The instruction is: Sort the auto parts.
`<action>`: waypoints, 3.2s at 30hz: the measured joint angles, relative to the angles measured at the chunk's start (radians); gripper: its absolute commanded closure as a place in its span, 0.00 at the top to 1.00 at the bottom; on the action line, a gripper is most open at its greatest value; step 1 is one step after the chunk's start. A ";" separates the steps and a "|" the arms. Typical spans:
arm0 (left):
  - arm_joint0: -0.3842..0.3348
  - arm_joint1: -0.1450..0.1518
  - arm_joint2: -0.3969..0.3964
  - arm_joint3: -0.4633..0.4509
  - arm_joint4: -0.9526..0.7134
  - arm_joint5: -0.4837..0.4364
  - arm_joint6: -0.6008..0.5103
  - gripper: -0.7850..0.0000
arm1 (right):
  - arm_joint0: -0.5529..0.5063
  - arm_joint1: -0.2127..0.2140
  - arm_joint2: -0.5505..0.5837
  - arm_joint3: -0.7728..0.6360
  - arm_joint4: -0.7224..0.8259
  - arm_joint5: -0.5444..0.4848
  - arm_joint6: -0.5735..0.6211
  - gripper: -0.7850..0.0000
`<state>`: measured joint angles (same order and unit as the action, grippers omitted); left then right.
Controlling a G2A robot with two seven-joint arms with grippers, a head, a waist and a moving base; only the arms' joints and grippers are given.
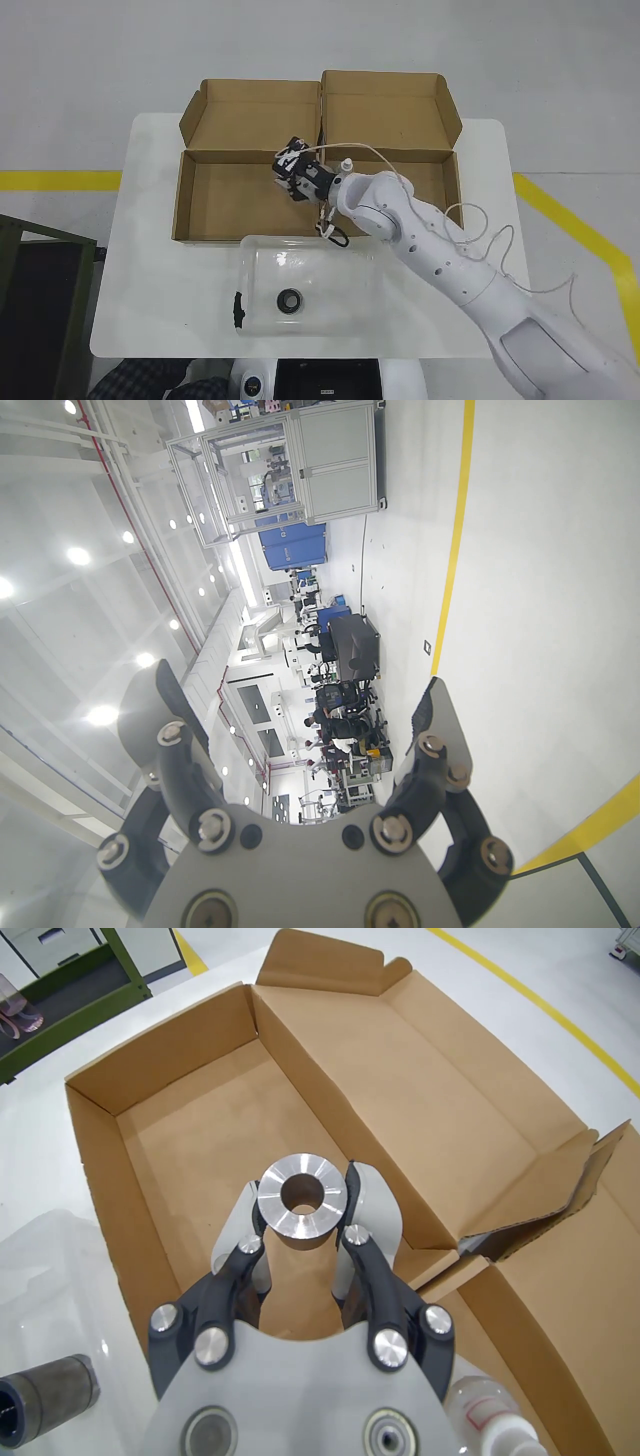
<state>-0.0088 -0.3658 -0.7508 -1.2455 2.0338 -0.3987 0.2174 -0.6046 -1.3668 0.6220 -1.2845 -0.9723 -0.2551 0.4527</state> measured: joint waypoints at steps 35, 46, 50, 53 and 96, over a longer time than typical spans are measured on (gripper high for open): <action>0.000 0.000 0.000 0.000 0.000 0.000 0.000 1.00 | 0.055 -0.124 -0.062 0.195 -0.138 0.014 -0.008 0.49; 0.000 0.000 0.000 0.000 0.000 0.000 0.000 1.00 | -0.096 -0.054 0.068 -0.125 -0.244 -0.060 0.046 0.50; 0.000 0.000 0.000 0.000 0.000 0.000 0.000 1.00 | -0.176 -0.024 0.123 -0.249 -0.269 -0.129 0.073 0.50; 0.000 0.000 0.000 0.000 0.000 0.000 0.000 1.00 | -0.237 -0.003 0.159 -0.336 -0.298 -0.179 0.090 0.50; 0.000 0.000 0.000 0.000 0.000 0.000 0.000 1.00 | -0.728 0.166 0.401 -0.715 -0.524 -0.738 0.035 0.64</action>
<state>-0.0088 -0.3658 -0.7508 -1.2455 2.0338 -0.3987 0.2174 -1.3325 -1.2011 1.0233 -1.9993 -1.4959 -0.9936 0.4874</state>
